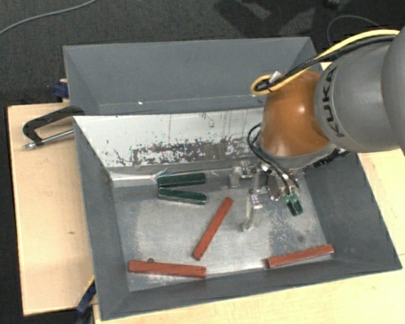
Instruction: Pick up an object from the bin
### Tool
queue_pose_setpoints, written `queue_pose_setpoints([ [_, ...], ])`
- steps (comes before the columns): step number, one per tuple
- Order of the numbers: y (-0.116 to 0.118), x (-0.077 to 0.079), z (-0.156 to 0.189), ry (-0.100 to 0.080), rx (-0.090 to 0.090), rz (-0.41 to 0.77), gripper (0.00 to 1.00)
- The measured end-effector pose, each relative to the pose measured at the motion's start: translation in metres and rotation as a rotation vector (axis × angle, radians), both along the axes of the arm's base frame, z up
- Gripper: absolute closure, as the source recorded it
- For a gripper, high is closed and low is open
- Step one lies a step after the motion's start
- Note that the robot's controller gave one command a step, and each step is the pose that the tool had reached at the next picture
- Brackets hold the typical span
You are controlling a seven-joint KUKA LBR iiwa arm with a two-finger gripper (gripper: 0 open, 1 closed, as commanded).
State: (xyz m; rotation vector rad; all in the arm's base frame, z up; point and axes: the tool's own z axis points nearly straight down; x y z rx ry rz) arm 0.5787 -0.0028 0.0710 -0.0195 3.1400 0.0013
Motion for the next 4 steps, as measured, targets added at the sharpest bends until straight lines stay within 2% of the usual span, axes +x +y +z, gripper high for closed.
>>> queue_pose_setpoints([
  [1,0.000,0.000,0.000,0.000,0.000,0.000,1.00],
  [2,-0.024,-0.023,0.122,-0.012,-0.001,-0.041,1.00],
  [3,-0.023,-0.024,0.117,-0.004,0.000,-0.040,0.00],
  [4,0.000,-0.013,0.193,-0.014,0.000,0.005,0.00],
])
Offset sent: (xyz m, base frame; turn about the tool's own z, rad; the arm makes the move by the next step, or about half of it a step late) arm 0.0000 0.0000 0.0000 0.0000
